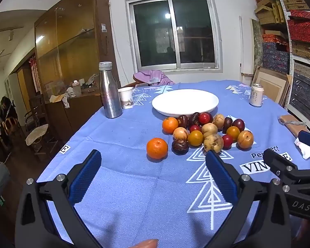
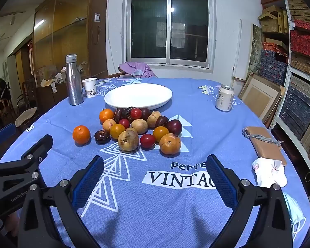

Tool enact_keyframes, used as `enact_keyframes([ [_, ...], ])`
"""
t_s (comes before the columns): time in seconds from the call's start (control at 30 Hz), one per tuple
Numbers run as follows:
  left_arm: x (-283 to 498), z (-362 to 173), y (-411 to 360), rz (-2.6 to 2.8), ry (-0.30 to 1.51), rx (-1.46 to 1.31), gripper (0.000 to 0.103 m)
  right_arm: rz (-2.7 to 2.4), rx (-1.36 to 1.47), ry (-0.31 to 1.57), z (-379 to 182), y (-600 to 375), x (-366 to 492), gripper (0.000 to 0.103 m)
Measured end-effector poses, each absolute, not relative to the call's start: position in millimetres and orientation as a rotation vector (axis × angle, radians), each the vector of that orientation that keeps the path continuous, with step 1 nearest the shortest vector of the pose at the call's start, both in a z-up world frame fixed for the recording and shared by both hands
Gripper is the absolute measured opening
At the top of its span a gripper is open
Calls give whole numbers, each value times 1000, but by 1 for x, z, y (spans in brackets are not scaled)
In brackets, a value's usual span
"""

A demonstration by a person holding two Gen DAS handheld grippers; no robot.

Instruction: Organize fruits

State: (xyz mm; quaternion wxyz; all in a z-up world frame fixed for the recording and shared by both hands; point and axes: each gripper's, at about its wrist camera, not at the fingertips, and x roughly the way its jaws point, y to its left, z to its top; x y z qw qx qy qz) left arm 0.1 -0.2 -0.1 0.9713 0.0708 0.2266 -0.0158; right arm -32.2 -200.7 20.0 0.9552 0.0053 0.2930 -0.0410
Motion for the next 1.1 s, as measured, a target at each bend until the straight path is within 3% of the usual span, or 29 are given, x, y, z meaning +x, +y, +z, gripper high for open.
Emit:
enact_keyframes([
  [1.1,2,-7,-1,-33,477,133,99,-82,2,593,21,-198,-33,100],
])
